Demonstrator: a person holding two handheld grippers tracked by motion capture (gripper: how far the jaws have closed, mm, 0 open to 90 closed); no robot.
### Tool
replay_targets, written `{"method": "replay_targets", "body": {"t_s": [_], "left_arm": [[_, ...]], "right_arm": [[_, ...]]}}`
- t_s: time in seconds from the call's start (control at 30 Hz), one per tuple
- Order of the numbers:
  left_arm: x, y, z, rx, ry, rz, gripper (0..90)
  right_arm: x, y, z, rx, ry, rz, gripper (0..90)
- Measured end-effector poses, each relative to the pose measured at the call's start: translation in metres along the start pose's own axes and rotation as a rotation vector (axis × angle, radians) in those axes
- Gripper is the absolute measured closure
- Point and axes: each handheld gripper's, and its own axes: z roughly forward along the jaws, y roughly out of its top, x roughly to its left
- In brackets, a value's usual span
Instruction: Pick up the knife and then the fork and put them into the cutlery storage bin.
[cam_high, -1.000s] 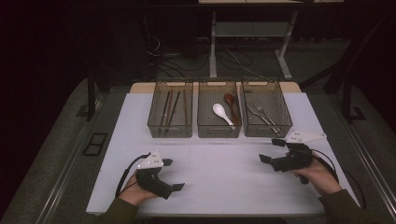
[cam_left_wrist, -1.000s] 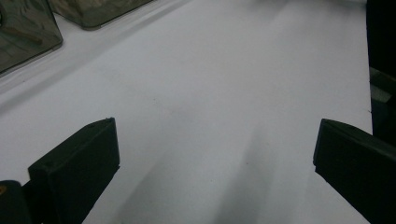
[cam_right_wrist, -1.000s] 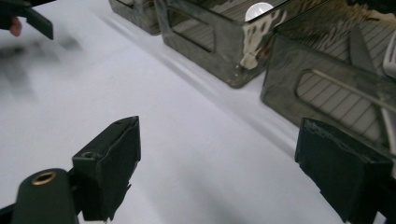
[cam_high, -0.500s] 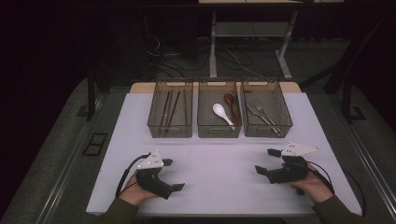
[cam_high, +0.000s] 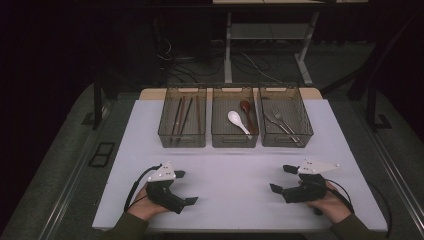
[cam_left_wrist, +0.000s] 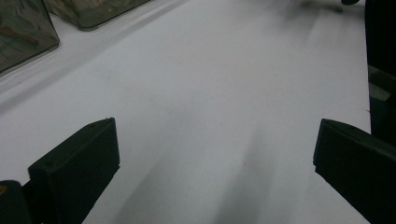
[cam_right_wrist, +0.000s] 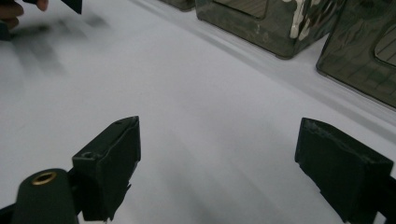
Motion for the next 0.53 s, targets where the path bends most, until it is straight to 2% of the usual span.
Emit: {"method": "replay_targets", "body": {"t_s": [0.27,0.53], "left_arm": [[0.001,-0.001,0.0,-0.001,0.0,-0.001,0.0],[0.001,-0.001,0.0,-0.001,0.001,-0.002,0.0]], "right_arm": [[-0.005,-0.008,-0.006,0.034,-0.029,-0.021,14.2],[-0.01,-0.01,-0.011,0.024,-0.037,-0.021,14.2]]}}
